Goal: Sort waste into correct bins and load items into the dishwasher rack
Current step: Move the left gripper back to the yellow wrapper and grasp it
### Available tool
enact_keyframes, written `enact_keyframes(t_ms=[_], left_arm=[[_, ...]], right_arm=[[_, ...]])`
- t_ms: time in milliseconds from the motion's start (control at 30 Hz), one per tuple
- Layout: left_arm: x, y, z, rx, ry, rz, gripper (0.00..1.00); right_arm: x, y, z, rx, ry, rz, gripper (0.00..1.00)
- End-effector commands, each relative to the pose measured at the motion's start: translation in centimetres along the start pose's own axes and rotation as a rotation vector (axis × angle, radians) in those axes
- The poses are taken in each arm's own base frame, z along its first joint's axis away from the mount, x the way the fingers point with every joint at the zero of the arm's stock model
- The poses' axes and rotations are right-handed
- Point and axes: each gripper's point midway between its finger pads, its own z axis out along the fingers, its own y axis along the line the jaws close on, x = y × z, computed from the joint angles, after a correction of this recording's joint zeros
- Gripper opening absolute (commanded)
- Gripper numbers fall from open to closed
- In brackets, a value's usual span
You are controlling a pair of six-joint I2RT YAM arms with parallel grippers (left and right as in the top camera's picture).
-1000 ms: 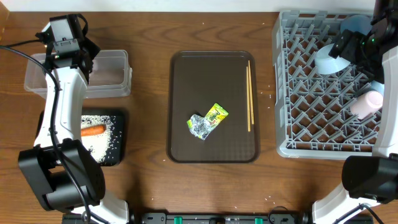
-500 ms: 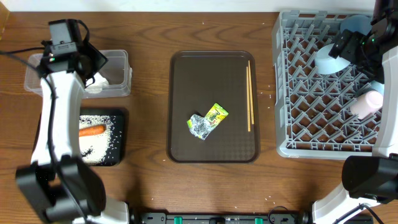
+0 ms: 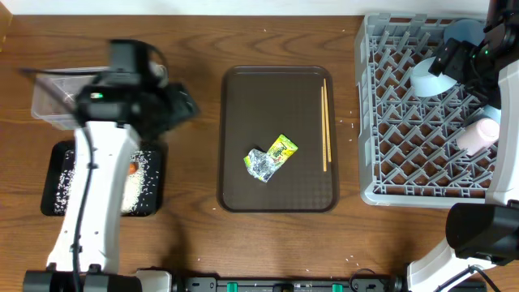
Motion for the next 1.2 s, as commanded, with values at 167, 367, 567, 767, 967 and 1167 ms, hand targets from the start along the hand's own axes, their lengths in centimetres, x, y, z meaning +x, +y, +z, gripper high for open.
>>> enact_keyframes(t_ms=[167, 367, 567, 767, 967, 1167], left_arm=[[8.0, 1.2, 5.7, -0.132, 0.193, 0.209, 0.77], [11.0, 1.1, 9.3, -0.107, 0.216, 0.323, 0.78], [12.7, -1.0, 12.1, -0.035, 0.168, 0.425, 0.87], [13.4, -2.9, 14.0, 0.006, 0.156, 0.543, 0.95], [14.0, -2.0, 16.7, -0.034, 0.202, 0.560, 0.95], [14.5, -2.1, 18.1, -0.021, 0.225, 0.566, 0.95]], right_arm=[[0.1, 0.3, -0.1, -0.004, -0.001, 0.003, 0.99], [0.1, 0.4, -0.1, -0.005, -0.001, 0.003, 0.99], [0.1, 0.3, -0.1, -0.004, -0.001, 0.004, 0.99], [0.1, 0.3, -0.1, -0.004, -0.001, 0.003, 0.99], [0.1, 0.3, -0.1, -0.004, -0.001, 0.003, 0.99], [0.1, 0.3, -0.1, -0.004, -0.001, 0.003, 0.99]])
